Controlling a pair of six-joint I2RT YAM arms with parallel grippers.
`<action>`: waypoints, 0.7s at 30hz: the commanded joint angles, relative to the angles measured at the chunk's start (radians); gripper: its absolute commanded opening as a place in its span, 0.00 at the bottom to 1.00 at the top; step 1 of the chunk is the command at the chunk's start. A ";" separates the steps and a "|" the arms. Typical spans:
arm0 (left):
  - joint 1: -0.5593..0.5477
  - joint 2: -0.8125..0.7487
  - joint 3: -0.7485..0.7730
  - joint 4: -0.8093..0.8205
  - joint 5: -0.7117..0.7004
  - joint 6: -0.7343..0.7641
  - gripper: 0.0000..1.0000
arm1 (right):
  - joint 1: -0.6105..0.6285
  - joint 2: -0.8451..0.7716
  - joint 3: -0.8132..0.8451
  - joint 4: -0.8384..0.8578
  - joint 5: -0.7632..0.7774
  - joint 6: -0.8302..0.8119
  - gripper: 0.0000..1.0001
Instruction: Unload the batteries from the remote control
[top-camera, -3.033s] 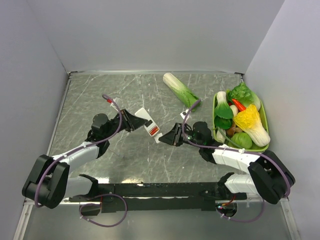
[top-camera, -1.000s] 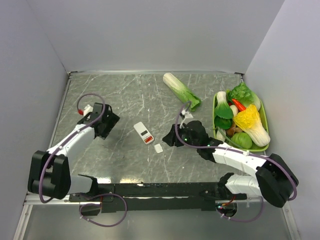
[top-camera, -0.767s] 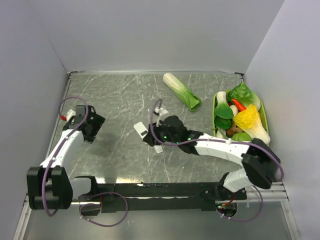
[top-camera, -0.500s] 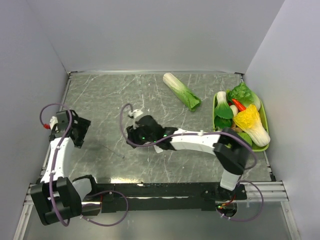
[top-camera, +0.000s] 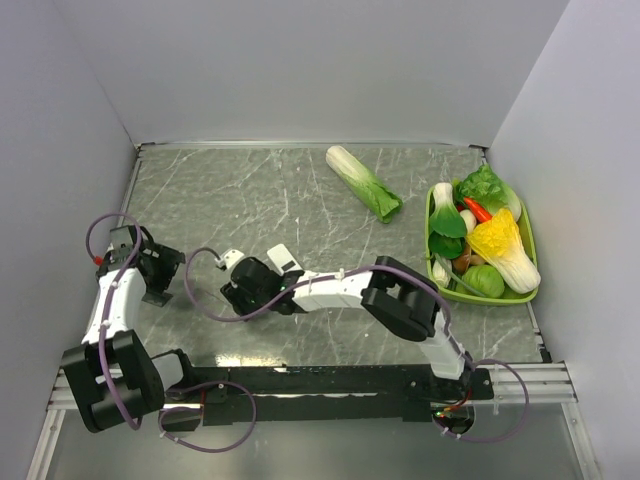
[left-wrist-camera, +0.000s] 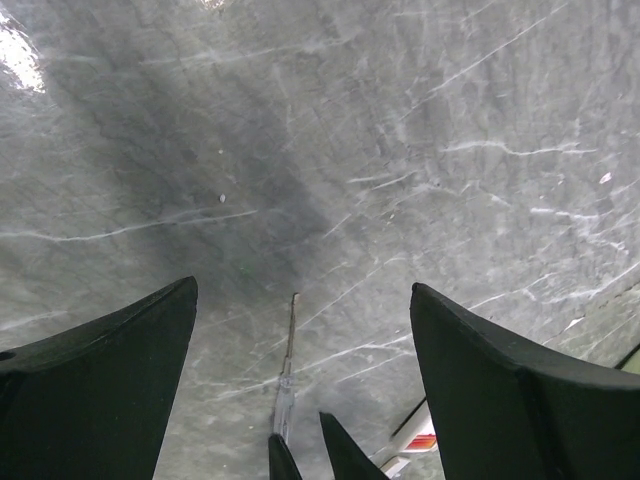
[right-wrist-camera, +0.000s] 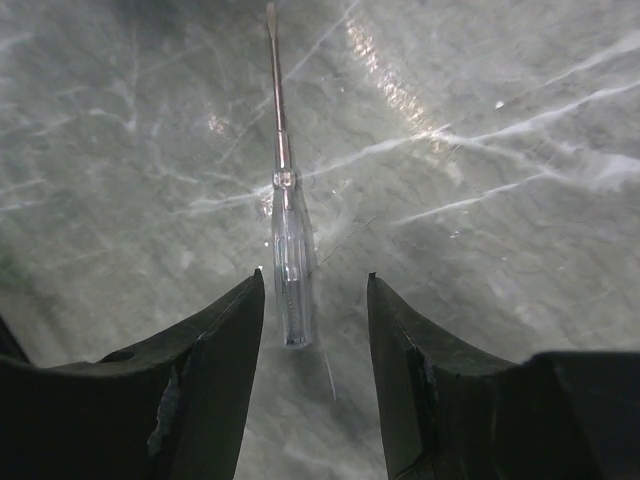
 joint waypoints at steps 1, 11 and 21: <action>0.011 0.004 0.021 -0.003 0.031 0.021 0.91 | 0.034 0.047 0.064 -0.019 0.104 -0.015 0.53; 0.014 -0.008 0.017 0.000 0.026 0.017 0.90 | 0.077 0.079 0.043 -0.033 0.255 -0.029 0.45; 0.014 -0.008 -0.008 0.014 0.081 0.004 0.89 | 0.091 0.009 -0.051 -0.018 0.322 -0.012 0.06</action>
